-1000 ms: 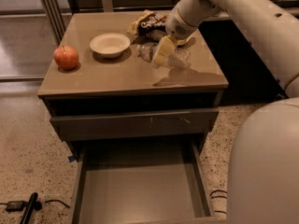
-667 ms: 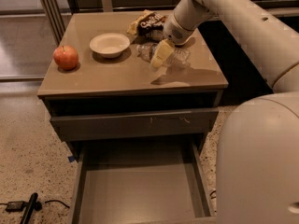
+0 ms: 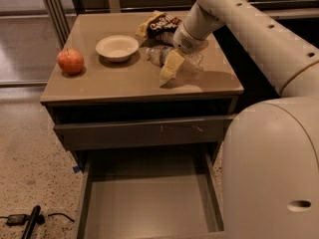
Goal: Place water bottle into middle drawer
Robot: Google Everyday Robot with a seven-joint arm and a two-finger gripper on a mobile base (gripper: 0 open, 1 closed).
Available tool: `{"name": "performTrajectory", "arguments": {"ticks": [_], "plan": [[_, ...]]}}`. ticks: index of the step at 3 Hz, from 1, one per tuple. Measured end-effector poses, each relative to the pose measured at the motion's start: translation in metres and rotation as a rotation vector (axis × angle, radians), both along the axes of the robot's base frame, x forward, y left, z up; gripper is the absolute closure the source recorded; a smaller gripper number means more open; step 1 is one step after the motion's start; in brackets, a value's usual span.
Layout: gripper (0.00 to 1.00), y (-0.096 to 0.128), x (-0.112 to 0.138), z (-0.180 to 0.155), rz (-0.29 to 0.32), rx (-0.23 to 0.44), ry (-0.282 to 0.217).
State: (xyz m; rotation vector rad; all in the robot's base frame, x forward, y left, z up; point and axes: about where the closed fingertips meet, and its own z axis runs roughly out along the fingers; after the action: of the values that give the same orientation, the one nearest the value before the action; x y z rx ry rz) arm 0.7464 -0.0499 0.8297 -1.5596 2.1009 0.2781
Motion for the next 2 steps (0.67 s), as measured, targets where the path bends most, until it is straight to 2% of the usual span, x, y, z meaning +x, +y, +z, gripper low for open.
{"name": "performTrajectory", "arguments": {"ticks": [1, 2], "plan": [[0.00, -0.0016, 0.0014, -0.0074, -0.012, -0.001, 0.016], [0.26, -0.0016, 0.0014, -0.0074, -0.012, -0.001, 0.016]]}}
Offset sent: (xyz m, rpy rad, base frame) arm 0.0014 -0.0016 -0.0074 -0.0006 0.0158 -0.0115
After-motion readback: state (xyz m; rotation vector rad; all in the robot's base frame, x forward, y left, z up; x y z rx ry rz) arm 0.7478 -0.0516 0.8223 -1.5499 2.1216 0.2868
